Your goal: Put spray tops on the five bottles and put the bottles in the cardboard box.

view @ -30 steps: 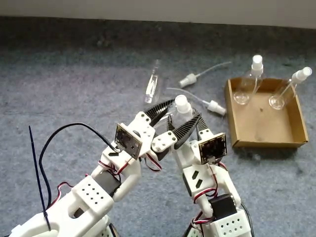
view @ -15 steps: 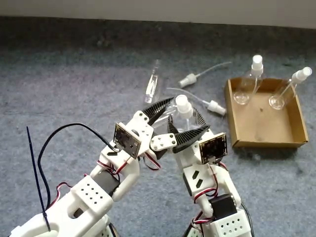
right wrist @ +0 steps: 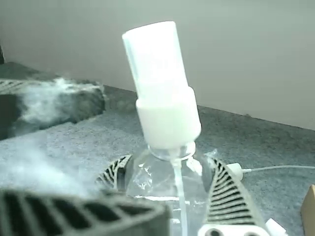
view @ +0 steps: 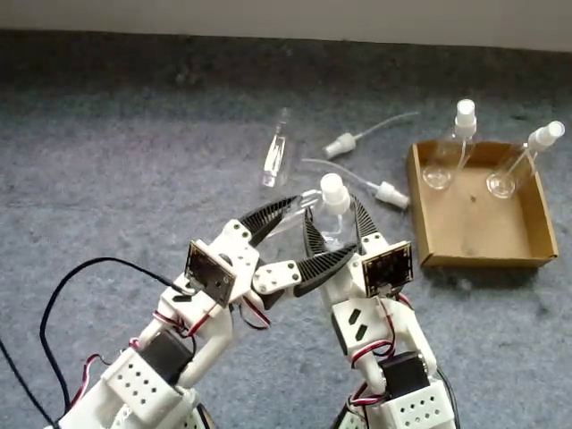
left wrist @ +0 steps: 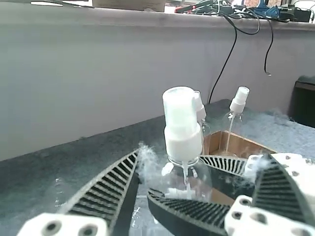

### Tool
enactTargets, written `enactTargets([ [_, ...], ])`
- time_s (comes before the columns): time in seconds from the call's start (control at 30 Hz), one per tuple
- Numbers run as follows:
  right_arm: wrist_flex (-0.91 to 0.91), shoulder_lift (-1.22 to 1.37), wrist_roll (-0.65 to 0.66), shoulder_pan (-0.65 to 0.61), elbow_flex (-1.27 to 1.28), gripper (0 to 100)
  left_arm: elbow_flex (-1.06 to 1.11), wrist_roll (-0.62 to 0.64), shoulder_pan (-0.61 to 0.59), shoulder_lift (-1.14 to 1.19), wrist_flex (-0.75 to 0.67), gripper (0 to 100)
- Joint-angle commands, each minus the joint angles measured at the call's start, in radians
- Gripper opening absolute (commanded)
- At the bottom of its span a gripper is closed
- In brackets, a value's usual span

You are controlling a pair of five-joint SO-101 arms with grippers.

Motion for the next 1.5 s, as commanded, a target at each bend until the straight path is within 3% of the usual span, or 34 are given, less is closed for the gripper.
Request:
enactTargets([
  [0.0,0.002,0.005,0.0,0.012,0.12,10.1,-0.021,-0.005,-0.039,-0.234,0.144,32],
  [0.23,0.004,0.007,0.0,0.012,0.12,10.1,-0.047,0.064,-0.222,-0.481,0.463,32],
  [0.5,0.004,0.007,0.0,0.012,0.12,10.1,-0.193,0.17,-0.447,-0.458,0.726,31],
  [0.63,0.004,0.007,0.0,0.012,0.12,10.1,-0.245,0.166,-0.456,-0.458,0.845,15],
  [0.73,0.004,0.007,0.0,0.012,0.12,10.1,-0.257,0.164,-0.478,-0.458,0.887,0],
  [0.87,0.004,0.007,0.0,0.013,0.12,10.1,-0.246,0.17,-0.568,-0.458,0.937,6],
  [1.03,0.004,0.007,-0.002,0.013,0.12,10.1,-0.246,0.17,-0.644,-0.458,1.069,0],
  [1.47,0.004,0.004,-0.003,0.051,0.12,10.1,-0.042,0.17,-0.65,-0.458,1.123,1],
])
